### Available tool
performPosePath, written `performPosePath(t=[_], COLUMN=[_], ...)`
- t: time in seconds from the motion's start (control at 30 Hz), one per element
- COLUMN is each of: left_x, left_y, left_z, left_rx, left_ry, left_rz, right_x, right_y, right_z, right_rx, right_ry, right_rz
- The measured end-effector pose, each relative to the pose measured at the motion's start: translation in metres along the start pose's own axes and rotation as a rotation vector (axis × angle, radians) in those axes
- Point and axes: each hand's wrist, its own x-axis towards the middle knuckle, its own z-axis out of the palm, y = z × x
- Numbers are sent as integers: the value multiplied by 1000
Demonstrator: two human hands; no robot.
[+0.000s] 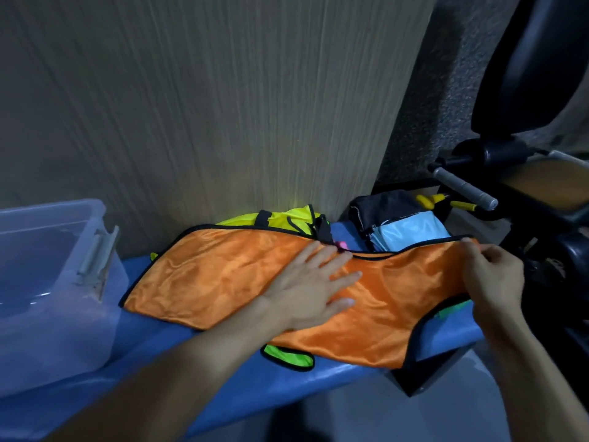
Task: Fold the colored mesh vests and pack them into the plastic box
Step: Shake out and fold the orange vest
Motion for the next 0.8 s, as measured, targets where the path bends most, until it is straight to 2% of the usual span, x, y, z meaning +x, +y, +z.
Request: performPosePath(t=[0.17, 0.3, 0.4, 0.5, 0.63, 0.73, 0.8], left_x=[22, -1, -34, -74, -110, -118, -118], left_y=[-10, -9, -20, -43, -77, -93, -101], left_z=[2, -10, -25, -31, -29, -32, -34], left_rx=[-91, -158, -314, -550, -833, -1247, -1411], left_ry=[-57, 100, 227, 336, 469, 618, 761], left_rz=[-118, -85, -138, -269, -532, -729, -859], right_x=[-9, -23, -44, -68, -98, -129, -153], right_y=[-5, -23, -50, -86, -142, -184, -204], right_z=[-7, -15, -13, 4, 54, 112, 158], right_rx=[8, 72, 143, 130, 8, -70, -149], right_ry=[47, 37, -30, -121, -295, -407, -475], right_rz=[53, 60, -18, -158, -351, -464, -513])
